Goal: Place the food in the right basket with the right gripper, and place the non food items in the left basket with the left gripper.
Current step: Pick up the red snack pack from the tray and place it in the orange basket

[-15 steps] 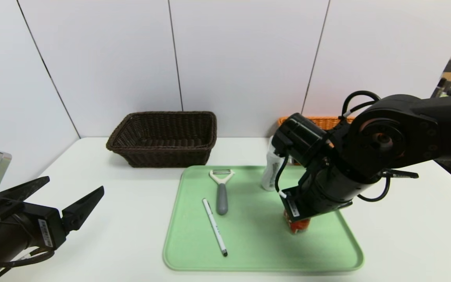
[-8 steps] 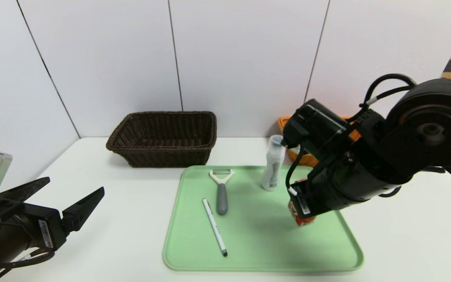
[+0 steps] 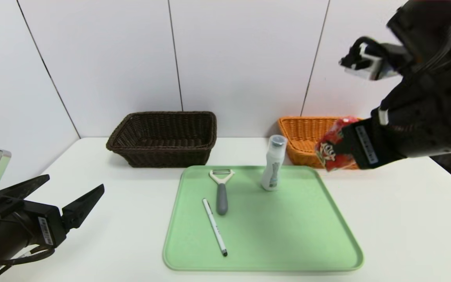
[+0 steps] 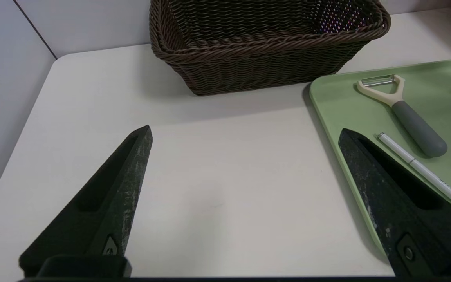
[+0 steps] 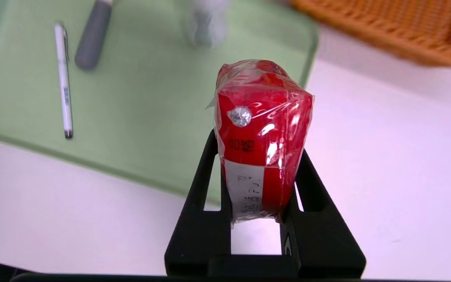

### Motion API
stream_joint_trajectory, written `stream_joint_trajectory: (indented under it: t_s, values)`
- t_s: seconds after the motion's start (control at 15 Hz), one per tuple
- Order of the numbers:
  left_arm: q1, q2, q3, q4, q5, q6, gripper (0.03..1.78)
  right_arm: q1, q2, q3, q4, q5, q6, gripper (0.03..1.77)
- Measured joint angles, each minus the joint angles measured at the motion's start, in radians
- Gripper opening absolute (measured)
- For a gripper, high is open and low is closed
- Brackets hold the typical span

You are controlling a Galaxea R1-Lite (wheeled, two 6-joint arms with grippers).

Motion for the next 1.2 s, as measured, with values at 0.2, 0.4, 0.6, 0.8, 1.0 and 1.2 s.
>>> stream_joint_trajectory:
  t_s: [0.2,0.4,0.6,0.8,1.0,1.2]
  values:
    - [0.000,0.001,-0.001,0.000,-0.001,0.000,1.69,-0.100,-0.016,-0.084,-0.066,0.009,-0.084,0.35]
    - [0.000,0.001,-0.002,0.001,-0.001,0.000,1.69,-0.176,0.008,-0.101,-0.213,0.026,-0.145,0.35]
    - [0.000,0.002,-0.004,0.000,-0.001,0.000,1.69,-0.235,0.071,-0.108,-0.307,0.040,-0.187,0.35]
    - [0.000,0.002,-0.004,0.002,-0.001,0.001,1.69,-0.307,0.168,-0.159,-0.378,0.060,-0.243,0.35]
    - [0.000,0.000,-0.001,0.004,-0.001,0.001,1.69,-0.386,0.277,-0.257,-0.393,0.072,-0.318,0.35]
    - [0.000,-0.001,0.003,0.005,-0.001,0.001,1.69,-0.445,0.360,-0.279,-0.395,0.074,-0.357,0.35]
